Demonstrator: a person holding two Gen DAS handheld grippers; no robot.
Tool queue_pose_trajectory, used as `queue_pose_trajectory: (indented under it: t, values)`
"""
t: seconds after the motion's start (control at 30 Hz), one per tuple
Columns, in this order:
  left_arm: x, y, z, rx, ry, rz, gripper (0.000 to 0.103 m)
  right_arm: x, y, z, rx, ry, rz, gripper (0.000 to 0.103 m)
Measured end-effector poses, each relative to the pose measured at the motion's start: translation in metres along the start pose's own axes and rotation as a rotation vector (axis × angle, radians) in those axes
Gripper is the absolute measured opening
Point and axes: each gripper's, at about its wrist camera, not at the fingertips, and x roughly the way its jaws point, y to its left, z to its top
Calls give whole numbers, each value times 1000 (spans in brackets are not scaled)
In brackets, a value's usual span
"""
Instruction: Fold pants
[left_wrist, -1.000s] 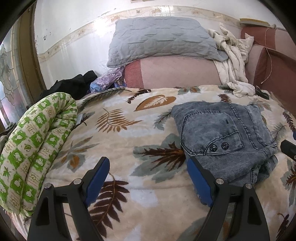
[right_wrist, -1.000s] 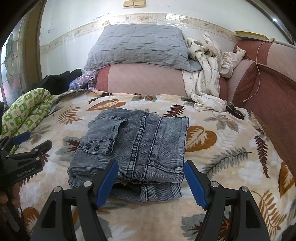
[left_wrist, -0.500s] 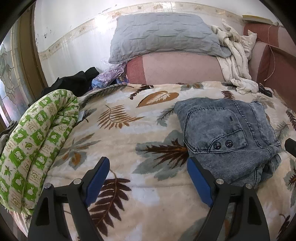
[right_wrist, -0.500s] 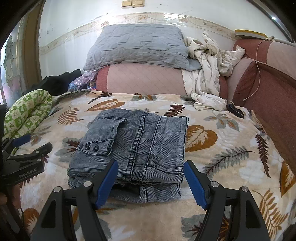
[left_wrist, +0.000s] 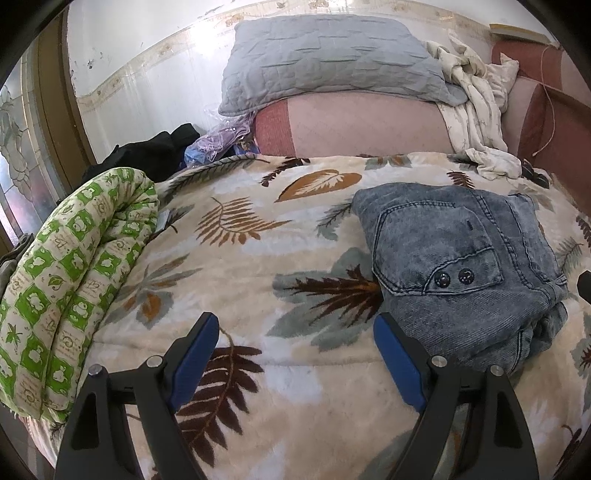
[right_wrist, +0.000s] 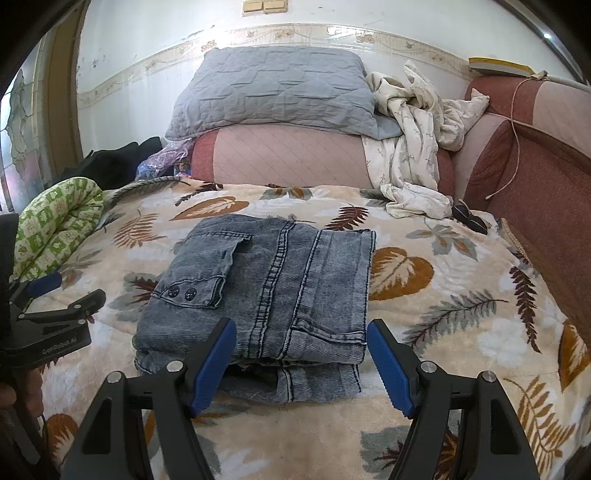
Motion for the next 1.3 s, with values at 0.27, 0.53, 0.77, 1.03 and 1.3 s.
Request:
queue_pose_trajectory:
  t: [0.27,0.53,0.77,1.03,1.3]
  values:
    - [2,0,-1,-1,6,4,86,2,-1,0,2,4,2,76]
    - [2,-1,-1,6,3,4,86,3,0,0,0,3,5,76]
    - [1,-2,-1,-1,1,9,86,9,-1,-2,9,28,8,76]
    - [2,1,0,-12,1,2,86,12,-3,-1,18,27,0,76]
    - [-1,-1,1,-7,-14,-9,86,9,0,-1,4,12,0,76]
